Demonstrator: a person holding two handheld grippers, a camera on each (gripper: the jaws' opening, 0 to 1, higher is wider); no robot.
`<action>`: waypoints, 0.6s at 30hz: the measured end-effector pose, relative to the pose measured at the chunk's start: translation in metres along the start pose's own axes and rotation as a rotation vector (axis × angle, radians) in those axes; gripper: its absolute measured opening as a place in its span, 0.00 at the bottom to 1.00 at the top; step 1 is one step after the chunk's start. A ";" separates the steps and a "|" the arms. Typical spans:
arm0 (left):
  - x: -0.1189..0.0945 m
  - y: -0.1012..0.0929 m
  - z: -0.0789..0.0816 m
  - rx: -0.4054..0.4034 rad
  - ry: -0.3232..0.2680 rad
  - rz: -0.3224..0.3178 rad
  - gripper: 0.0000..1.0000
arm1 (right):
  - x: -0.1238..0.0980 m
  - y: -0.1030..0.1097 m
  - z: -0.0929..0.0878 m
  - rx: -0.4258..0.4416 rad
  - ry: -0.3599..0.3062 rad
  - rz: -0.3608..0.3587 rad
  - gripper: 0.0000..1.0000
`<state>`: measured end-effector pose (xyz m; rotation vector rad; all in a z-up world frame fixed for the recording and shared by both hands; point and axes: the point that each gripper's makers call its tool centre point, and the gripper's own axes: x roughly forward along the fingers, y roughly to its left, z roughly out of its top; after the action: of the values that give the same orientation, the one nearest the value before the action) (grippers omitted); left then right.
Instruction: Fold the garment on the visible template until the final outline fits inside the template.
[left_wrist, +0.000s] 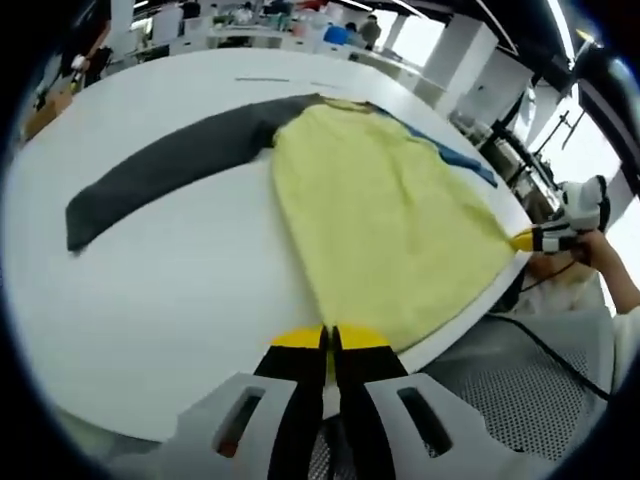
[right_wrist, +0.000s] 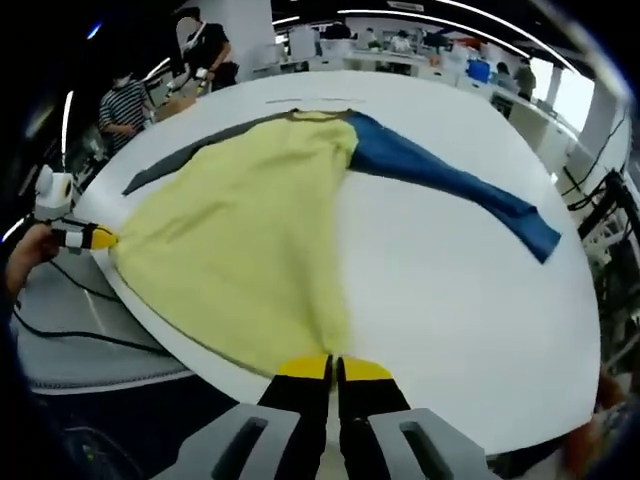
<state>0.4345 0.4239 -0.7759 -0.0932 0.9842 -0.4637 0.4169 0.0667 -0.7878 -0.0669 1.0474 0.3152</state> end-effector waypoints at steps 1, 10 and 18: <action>0.001 0.000 -0.002 -0.003 0.006 -0.001 0.00 | 0.002 -0.001 -0.001 0.004 -0.002 -0.002 0.00; 0.000 0.006 -0.008 0.088 0.026 0.050 0.02 | 0.001 0.001 -0.001 -0.003 -0.016 0.028 0.00; -0.007 0.007 0.010 0.137 -0.063 0.037 0.20 | -0.011 0.002 0.017 -0.015 -0.101 0.087 0.20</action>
<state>0.4416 0.4319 -0.7667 0.0331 0.8889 -0.4901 0.4253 0.0693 -0.7695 -0.0190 0.9489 0.4012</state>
